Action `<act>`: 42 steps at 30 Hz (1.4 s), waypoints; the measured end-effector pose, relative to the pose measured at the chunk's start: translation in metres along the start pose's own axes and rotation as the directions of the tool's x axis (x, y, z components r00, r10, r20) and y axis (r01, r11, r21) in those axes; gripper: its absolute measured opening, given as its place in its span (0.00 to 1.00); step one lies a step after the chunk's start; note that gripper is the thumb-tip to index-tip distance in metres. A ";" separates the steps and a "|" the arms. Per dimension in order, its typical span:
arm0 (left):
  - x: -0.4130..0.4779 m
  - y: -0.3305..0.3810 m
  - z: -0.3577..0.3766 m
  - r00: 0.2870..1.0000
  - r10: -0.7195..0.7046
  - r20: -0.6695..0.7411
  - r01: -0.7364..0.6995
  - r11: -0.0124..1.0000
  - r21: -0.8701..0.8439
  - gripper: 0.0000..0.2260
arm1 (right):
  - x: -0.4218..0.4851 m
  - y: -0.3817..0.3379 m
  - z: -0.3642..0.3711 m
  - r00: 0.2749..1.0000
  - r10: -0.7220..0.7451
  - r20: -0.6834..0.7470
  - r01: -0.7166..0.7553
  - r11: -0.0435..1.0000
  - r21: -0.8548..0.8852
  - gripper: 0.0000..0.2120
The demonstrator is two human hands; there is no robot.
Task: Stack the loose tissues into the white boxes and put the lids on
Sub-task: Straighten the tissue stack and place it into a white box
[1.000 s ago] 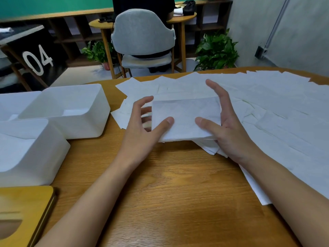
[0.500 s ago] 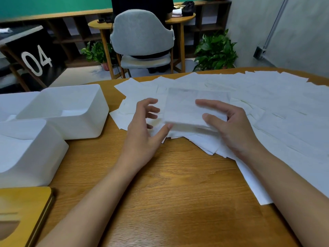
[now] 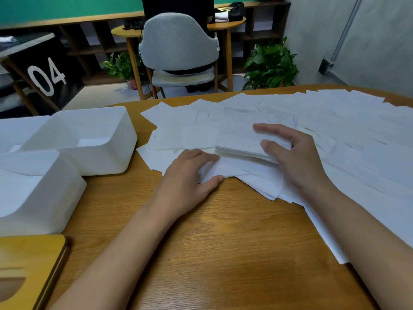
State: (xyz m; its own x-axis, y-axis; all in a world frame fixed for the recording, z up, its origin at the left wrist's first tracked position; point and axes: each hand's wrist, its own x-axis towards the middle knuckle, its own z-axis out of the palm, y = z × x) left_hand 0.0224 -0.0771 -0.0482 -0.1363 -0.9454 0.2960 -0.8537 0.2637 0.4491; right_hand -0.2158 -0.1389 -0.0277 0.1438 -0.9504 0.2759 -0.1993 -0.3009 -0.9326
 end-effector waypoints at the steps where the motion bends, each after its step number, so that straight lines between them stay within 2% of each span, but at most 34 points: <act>1: -0.001 0.003 -0.001 1.000 0.008 0.000 -0.008 1.000 -0.004 0.19 | 0.000 0.000 -0.001 1.000 -0.004 0.004 0.004 1.000 -0.003 0.17; 5: -0.006 0.008 -0.004 1.000 -0.002 -0.006 0.001 1.000 -0.030 0.14 | 0.000 0.000 -0.002 0.999 -0.026 0.024 0.027 0.999 -0.027 0.17; 8: -0.007 0.006 -0.006 0.998 -0.012 -0.067 0.008 0.999 -0.046 0.09 | 0.001 0.002 -0.001 0.999 -0.025 0.045 0.027 0.999 -0.034 0.17; 12: -0.008 0.007 -0.008 0.988 0.068 -0.141 -0.071 0.997 -0.022 0.04 | 0.001 0.004 0.000 0.997 -0.037 0.065 0.040 0.998 -0.041 0.18; 16: -0.010 0.019 -0.014 0.962 0.175 -0.210 -0.195 0.977 -0.083 0.04 | 0.001 0.006 0.002 0.992 -0.069 0.108 0.076 0.995 -0.064 0.18; 19: -0.011 0.024 -0.015 0.962 0.158 -0.224 -0.200 0.964 -0.177 0.03 | -0.003 0.003 0.002 0.975 -0.136 0.175 0.153 0.984 -0.089 0.17; 23: -0.009 0.024 -0.017 0.940 0.178 -0.290 -0.239 0.953 -0.189 0.06 | -0.013 -0.002 0.008 0.929 -0.182 0.321 0.249 0.951 -0.181 0.16; 26: -0.007 0.025 -0.017 0.930 0.195 -0.312 -0.265 0.943 -0.201 0.10 | -0.016 -0.002 0.012 0.937 -0.168 0.305 0.232 0.954 -0.188 0.12; 29: -0.008 0.031 -0.017 0.927 0.135 -0.349 -0.233 0.939 -0.255 0.09 | -0.016 -0.002 0.014 0.949 -0.158 0.271 0.217 0.955 -0.204 0.06; 33: -0.007 0.033 -0.022 0.950 0.054 -0.306 -0.156 0.935 -0.318 0.19 | -0.015 -0.004 0.015 0.958 -0.188 0.218 0.227 0.959 -0.169 0.02; 37: -0.007 0.021 -0.033 0.962 -0.117 -0.246 -0.001 0.902 -0.431 0.17 | -0.009 -0.009 0.005 0.986 -0.097 0.133 0.092 0.995 0.049 0.02; 40: -0.004 0.014 -0.041 0.958 -0.214 -0.191 0.074 0.828 -0.556 0.18 | -0.008 -0.011 0.003 0.981 -0.049 0.187 0.036 0.997 0.075 0.03; 42: -0.003 0.014 -0.044 0.959 -0.229 -0.166 0.099 0.822 -0.561 0.19 | -0.011 -0.013 0.007 0.964 -0.045 0.262 0.030 0.998 0.061 0.08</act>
State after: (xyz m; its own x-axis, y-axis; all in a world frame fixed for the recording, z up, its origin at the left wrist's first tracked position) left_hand 0.0328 -0.0619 -0.0060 0.1484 -0.9353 0.3212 -0.4334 0.2304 0.8712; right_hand -0.2083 -0.1244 -0.0204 0.4016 -0.8819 0.2468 -0.1353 -0.3237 -0.9364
